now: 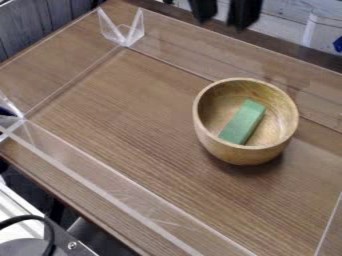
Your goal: Put the green block in the brown bowl
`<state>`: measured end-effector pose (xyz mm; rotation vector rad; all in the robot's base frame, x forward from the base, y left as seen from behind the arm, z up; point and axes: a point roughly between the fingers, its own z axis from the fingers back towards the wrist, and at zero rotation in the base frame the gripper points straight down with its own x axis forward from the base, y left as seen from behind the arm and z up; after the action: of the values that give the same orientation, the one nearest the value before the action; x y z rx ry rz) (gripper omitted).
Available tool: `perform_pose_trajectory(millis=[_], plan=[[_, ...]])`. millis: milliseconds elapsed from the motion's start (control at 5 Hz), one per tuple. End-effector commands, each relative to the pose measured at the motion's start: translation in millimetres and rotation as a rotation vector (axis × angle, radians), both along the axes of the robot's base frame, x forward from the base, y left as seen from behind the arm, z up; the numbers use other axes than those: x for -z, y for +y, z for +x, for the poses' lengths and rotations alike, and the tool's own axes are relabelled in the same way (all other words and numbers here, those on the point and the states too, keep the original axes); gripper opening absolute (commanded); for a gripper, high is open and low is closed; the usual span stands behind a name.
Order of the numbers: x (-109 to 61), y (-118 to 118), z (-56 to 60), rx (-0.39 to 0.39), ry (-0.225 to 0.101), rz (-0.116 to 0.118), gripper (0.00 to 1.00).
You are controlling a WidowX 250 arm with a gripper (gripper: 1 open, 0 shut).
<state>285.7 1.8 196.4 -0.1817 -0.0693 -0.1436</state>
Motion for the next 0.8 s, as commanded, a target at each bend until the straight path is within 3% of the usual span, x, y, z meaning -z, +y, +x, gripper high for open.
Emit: perform_pose_trajectory(millis=[0,400,600], plan=[[-13.8,17.9,-4.0,-0.025,-0.049,0.033,1.00],[3.5,44.9,-10.0,-0.100,-0.018,0.068,1.00],[14.2,68.6,-22.0,-0.168,-0.010,0.093,1.00]])
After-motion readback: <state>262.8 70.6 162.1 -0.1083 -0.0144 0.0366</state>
